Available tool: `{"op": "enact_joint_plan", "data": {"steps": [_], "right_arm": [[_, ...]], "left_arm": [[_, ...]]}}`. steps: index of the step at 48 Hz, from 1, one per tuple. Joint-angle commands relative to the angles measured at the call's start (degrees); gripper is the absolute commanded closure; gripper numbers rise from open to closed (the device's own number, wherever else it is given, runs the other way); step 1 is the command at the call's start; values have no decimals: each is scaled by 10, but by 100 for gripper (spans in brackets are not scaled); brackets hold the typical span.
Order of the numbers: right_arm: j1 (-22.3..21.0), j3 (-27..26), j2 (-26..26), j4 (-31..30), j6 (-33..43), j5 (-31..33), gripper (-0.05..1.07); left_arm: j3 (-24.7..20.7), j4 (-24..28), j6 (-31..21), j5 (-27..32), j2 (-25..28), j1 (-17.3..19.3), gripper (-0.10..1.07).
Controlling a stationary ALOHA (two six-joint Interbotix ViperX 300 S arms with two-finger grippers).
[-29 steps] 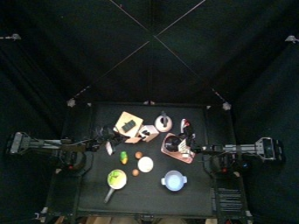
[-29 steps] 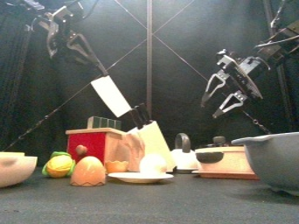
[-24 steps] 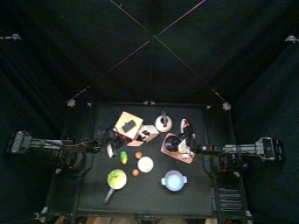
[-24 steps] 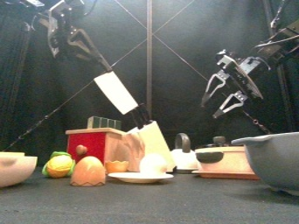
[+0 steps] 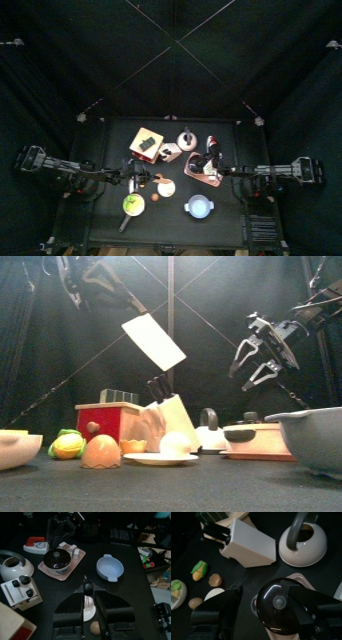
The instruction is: Grab cleaver with other hand
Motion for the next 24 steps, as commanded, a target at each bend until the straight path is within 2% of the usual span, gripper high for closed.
{"op": "enact_joint_plan", "data": {"steps": [1, 7, 12, 18, 24], "right_arm": [[25, -18, -20, -50, 1, -44, 9], [63, -32, -33, -95, 0, -83, 9], [73, -42, -42, -89, 4, -86, 9], [71, -53, -43, -50, -2, -86, 9], [70, -55, -38, -41, -2, -86, 9]], "left_arm": [[-1, 40, -1, -8, 10, -1, 52], [1, 78, -2, -34, 20, 0, 52], [-11, 87, -3, -49, 19, -1, 52], [-39, 62, -2, -23, 31, -1, 52], [-62, 19, 6, -6, 37, -6, 52]]}}
